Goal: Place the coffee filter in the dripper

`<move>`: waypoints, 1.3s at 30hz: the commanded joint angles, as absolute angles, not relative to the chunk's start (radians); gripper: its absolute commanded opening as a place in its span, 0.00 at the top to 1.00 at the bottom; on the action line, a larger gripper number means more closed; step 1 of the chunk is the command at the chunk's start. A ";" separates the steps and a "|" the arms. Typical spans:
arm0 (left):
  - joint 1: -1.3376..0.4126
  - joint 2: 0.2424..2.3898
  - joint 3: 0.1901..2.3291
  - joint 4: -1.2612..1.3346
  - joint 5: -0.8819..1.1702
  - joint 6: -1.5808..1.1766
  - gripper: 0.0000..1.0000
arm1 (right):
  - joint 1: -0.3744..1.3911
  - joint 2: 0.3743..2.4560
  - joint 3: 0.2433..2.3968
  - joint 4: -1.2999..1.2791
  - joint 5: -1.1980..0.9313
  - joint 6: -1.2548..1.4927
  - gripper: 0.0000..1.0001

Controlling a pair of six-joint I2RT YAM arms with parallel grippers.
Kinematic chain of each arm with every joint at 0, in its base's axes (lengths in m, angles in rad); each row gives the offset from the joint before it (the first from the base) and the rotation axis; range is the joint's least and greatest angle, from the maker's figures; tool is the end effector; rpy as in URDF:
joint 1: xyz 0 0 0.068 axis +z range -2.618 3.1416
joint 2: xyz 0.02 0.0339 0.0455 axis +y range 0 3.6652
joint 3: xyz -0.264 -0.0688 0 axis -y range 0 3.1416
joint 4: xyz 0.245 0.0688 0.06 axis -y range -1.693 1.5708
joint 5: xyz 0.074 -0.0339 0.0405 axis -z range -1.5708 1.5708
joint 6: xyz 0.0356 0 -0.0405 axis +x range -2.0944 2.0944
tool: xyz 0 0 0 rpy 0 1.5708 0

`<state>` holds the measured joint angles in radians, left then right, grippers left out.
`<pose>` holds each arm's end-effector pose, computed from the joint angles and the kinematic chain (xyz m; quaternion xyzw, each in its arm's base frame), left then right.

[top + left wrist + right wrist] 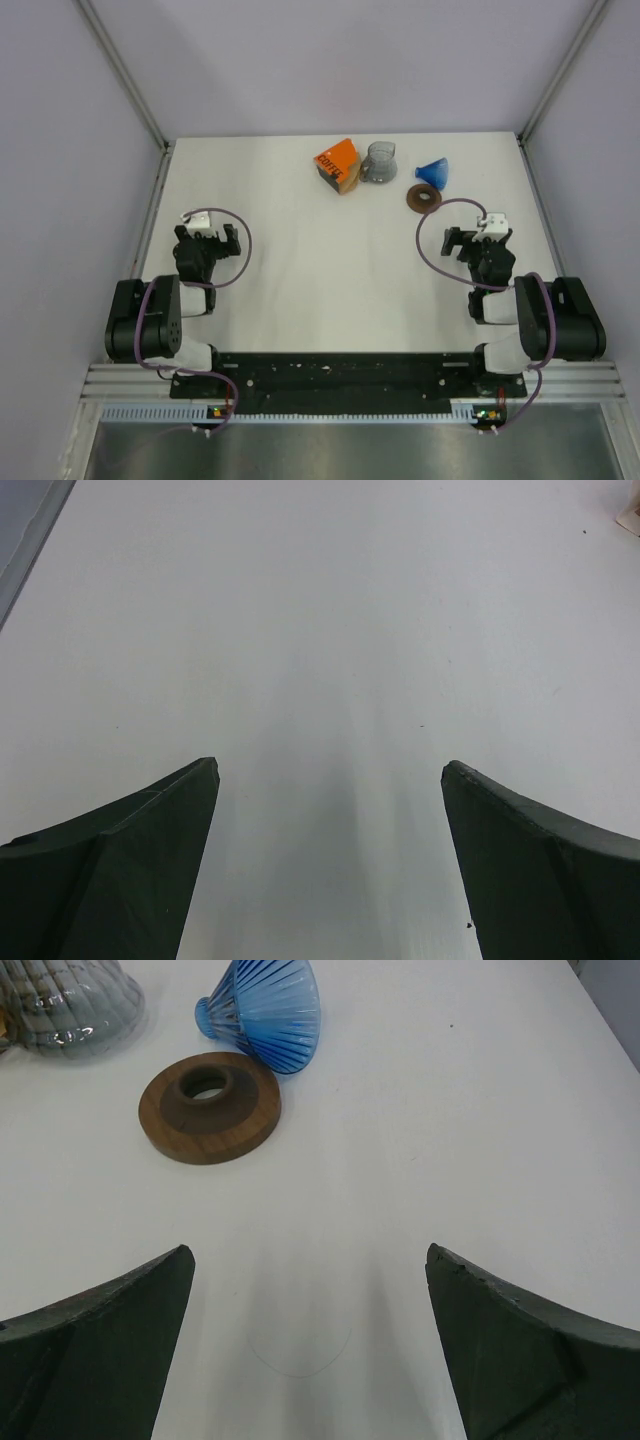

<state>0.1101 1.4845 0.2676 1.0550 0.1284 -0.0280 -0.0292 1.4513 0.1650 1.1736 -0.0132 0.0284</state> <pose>0.2453 0.0225 0.1499 -0.0110 0.7615 -0.0223 0.6477 0.2237 -0.0061 0.1450 0.0171 0.7456 0.0047 0.6661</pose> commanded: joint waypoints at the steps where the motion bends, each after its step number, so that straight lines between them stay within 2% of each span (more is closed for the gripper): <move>1: 0.110 1.485 0.290 1.118 0.120 -0.034 0.01 | -0.031 1.442 0.192 1.194 -0.037 0.026 0.01; 8: 0.109 1.482 0.290 1.115 0.118 -0.034 0.01 | -0.031 1.240 0.383 0.769 -0.018 0.075 0.01; 13: 0.110 1.479 0.288 1.115 0.118 -0.034 0.01 | -0.031 1.204 0.564 0.516 -0.119 0.144 0.01; 14: 0.110 1.465 0.301 1.092 0.106 -0.038 0.01 | -0.031 1.210 0.616 0.458 -0.135 0.155 0.01; 16: 0.113 1.405 0.398 0.885 0.077 -0.052 0.01 | -0.026 1.230 0.727 0.329 -0.129 0.167 0.01; 18: 0.120 1.420 0.669 0.372 0.106 0.036 0.01 | -0.008 1.272 0.875 0.168 -0.106 0.173 0.01; 21: 0.121 1.491 0.940 -0.037 0.037 0.084 0.01 | 0.032 1.351 1.069 0.031 -0.121 0.166 0.02; 24: 0.124 1.493 1.055 -0.197 0.043 0.146 0.01 | 0.066 1.481 1.277 -0.116 -0.173 0.153 0.10; 28: 0.123 1.477 1.196 -0.394 0.204 0.186 0.02 | 0.132 1.642 1.515 -0.236 -0.186 0.150 0.18; 31: 0.121 1.494 1.311 -0.535 0.262 0.192 0.04 | 0.184 1.765 1.675 -0.320 -0.034 0.178 0.20; 34: 0.121 1.503 1.390 -0.601 0.235 0.161 0.07 | 0.231 1.891 1.804 -0.331 0.147 0.186 0.20; 39: 0.123 1.497 1.401 -0.626 0.219 0.137 0.08 | 0.282 2.115 2.044 -0.376 0.222 0.184 0.27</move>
